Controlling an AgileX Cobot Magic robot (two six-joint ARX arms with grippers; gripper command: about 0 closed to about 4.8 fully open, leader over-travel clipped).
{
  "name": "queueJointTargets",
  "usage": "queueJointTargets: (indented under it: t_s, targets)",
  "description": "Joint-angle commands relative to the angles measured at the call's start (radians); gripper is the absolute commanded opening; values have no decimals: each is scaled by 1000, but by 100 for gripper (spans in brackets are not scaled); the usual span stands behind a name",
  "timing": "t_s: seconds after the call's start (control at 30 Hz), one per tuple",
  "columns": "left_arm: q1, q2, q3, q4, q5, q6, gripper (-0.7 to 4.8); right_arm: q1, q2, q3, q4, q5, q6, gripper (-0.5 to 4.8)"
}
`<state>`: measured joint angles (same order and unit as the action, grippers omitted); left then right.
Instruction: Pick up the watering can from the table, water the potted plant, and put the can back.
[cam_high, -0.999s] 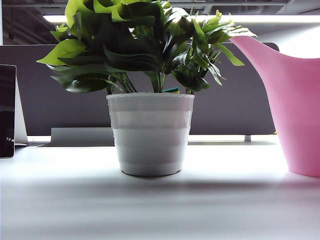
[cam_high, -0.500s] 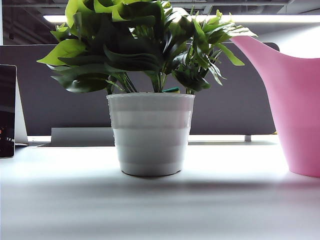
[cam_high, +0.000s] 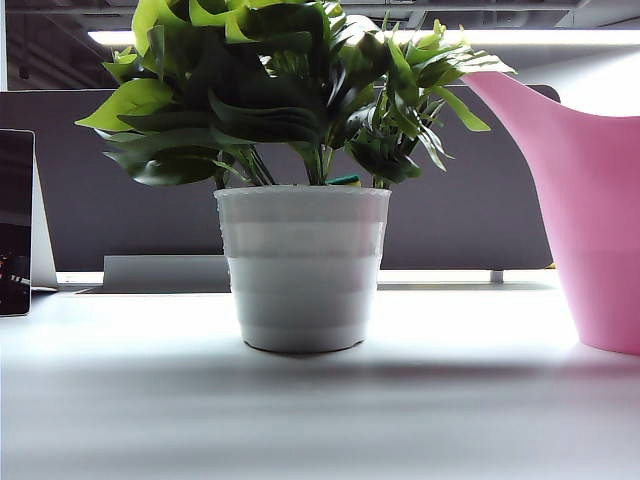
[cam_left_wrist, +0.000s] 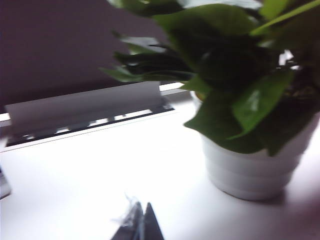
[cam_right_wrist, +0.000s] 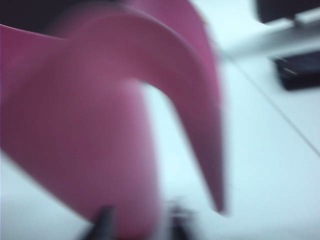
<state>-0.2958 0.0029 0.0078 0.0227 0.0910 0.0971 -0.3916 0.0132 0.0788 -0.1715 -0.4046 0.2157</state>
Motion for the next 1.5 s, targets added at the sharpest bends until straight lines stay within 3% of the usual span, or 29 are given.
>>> queueJointTargets:
  t_s: [0.03, 0.23, 0.4, 0.67, 1.5]
  targets:
    - [65, 1, 1, 8, 3, 0, -5, 2, -11, 46, 3, -90, 18, -9]
    - [233, 1, 1, 9, 0, 0, -5, 2, -11, 156, -38, -129, 27, -9]
    - [302, 1, 1, 9, 0, 0, -5, 2, -11, 247, -35, -124, 28, -9]
    - [304, 1, 1, 9, 0, 0, -5, 2, -10, 333, -22, -79, 27, -9]
    - [304, 1, 1, 9, 0, 0, -5, 2, -10, 333, -27, -95, 27, -8]
